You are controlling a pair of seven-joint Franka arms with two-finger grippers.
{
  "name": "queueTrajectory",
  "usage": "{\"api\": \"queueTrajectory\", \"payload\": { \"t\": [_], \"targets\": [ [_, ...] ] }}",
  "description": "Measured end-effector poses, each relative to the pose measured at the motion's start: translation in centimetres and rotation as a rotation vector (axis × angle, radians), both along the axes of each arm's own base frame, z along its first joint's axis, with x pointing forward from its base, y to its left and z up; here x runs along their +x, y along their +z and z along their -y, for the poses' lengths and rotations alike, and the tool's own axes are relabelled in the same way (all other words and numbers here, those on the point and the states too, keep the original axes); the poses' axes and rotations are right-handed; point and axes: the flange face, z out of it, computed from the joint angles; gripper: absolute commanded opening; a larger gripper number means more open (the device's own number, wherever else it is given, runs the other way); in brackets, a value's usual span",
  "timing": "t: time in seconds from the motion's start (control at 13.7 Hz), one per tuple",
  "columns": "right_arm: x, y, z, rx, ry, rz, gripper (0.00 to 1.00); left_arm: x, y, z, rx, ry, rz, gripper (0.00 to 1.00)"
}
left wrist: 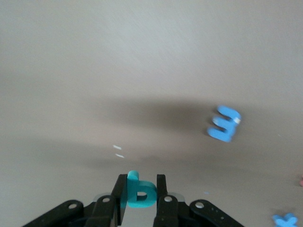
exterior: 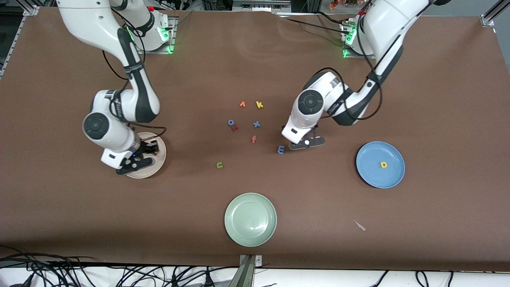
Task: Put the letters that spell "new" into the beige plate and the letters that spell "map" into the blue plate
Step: 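Grasp the green letter with the right gripper while the left gripper places teal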
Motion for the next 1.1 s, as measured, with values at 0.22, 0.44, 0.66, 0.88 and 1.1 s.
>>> {"api": "queueTrajectory", "payload": {
  "t": [0.22, 0.44, 0.66, 0.88, 1.1],
  "targets": [
    [-1.0, 0.7, -7.8, 0.047, -0.091, 0.014, 0.57, 4.4, 1.9, -6.4, 0.043, -0.104, 0.017, 0.00],
    [-1.6, 2.1, -14.5, 0.086, -0.161, 0.048, 0.61, 7.6, 2.0, -14.1, 0.055, -0.214, 0.016, 0.00],
    [-0.9, 1.7, -18.3, 0.095, -0.156, 0.073, 0.63, 9.4, 1.8, -20.3, 0.078, -0.306, 0.010, 0.02],
    [1.1, -1.4, -19.3, 0.083, -0.161, 0.085, 0.67, 10.5, 0.2, -24.9, 0.054, -0.364, 0.014, 0.07],
    [2.1, -4.2, -20.1, 0.073, -0.154, 0.094, 0.67, 11.2, -2.9, -27.8, 0.002, -0.386, 0.033, 0.99]
  ]
}}
